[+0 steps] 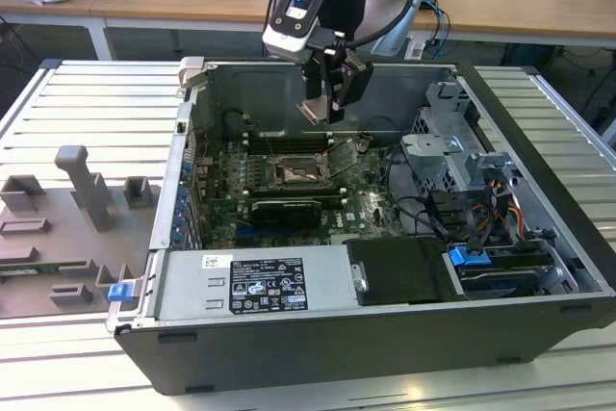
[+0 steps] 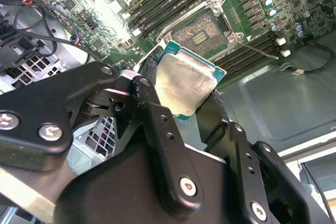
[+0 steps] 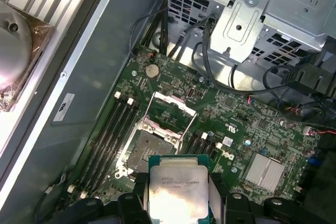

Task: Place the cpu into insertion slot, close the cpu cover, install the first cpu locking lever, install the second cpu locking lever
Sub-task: 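Place the cpu into insertion slot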

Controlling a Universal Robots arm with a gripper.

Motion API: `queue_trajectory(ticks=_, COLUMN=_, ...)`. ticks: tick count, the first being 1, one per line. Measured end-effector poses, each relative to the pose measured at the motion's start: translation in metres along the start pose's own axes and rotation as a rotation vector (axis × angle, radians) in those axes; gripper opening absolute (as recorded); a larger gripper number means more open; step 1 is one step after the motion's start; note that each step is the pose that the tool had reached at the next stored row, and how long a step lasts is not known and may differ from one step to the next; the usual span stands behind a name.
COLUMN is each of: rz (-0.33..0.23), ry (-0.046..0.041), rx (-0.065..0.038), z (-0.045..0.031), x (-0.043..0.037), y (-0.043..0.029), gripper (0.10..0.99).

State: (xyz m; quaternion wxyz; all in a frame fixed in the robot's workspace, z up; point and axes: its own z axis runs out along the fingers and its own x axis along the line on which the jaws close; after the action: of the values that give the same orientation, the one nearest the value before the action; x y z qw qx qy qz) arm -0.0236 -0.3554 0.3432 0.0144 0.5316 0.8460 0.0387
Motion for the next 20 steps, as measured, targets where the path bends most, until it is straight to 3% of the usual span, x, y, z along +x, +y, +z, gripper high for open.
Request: queue_trajectory(ticks=20, rz=0.0, ry=0.0, rx=0.0, z=0.0037, x=-0.0001, y=-0.0003, gripper=0.541)
